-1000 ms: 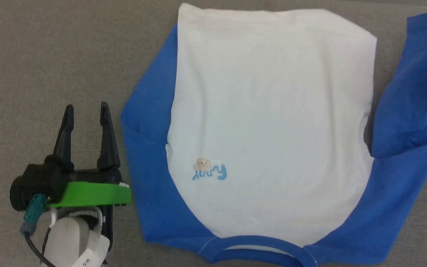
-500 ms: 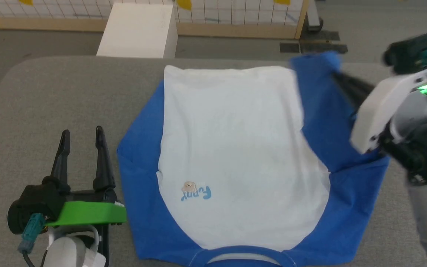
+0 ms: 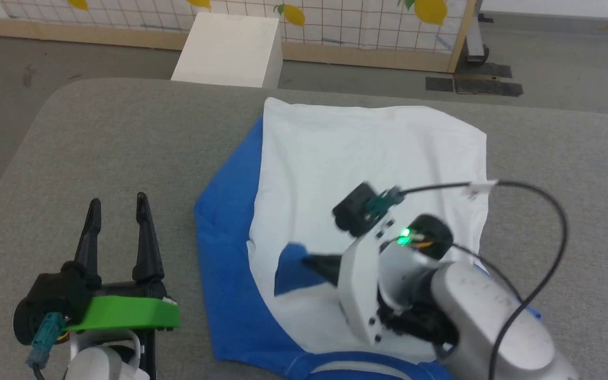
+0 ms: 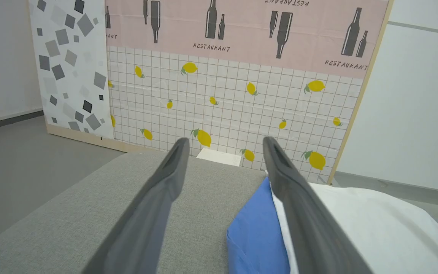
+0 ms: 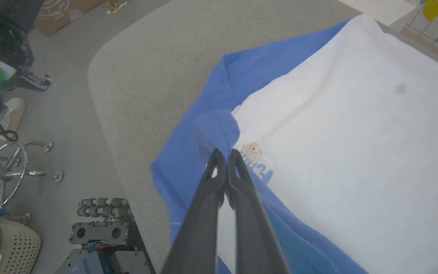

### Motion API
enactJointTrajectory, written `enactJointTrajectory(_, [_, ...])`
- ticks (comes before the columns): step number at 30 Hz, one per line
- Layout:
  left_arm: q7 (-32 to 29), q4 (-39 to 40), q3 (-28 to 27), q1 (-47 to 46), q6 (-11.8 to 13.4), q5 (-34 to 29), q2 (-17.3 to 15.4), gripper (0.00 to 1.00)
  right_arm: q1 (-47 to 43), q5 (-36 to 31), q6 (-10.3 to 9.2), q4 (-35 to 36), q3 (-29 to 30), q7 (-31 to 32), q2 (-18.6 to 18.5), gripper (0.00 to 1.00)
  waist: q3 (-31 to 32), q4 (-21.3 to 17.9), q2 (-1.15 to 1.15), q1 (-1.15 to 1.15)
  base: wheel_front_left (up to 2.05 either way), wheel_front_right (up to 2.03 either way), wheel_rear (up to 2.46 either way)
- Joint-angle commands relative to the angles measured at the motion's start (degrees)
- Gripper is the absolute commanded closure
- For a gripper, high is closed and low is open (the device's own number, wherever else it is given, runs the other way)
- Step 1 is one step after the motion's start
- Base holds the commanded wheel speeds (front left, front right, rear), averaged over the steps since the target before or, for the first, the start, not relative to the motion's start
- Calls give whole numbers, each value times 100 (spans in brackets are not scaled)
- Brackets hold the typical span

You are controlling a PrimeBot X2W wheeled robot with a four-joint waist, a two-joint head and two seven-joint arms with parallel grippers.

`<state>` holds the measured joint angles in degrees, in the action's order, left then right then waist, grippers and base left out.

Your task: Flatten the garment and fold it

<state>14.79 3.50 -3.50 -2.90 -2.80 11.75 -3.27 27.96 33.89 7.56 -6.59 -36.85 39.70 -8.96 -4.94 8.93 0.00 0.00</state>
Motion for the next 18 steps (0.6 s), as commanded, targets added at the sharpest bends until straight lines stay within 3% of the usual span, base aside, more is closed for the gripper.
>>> enactJointTrajectory(1, [20, -9, 15, 34, 8, 13, 23, 0, -95, -16, -8, -155, -121, -71, 39, 100, -63, 68, 0, 0, 0, 0, 0])
enactJointTrajectory(6, [20, -27, 86, -28, 41, 71, 29, 0, -160, -153, -8, -947, -762, -241, 38, 100, -152, 163, 0, 0, 0, 0, 0])
enactJointTrajectory(11, [20, -67, 106, -17, 69, 100, 32, 0, -243, -45, -8, -1381, -947, -642, 136, 100, -197, 146, 0, 0, 0, 0, 0])
enactJointTrajectory(13, [20, -97, 110, 1, 75, 112, 33, 0, -221, 58, -8, -1428, -926, -858, 203, 0, -199, 109, 0, 0, 0, 0, 0])
enactJointTrajectory(18, [20, -180, 100, 26, 68, 103, 33, 0, 2, 428, -8, -1260, -371, -1426, 297, 0, -151, -18, 0, 0, 0, 0, 0])
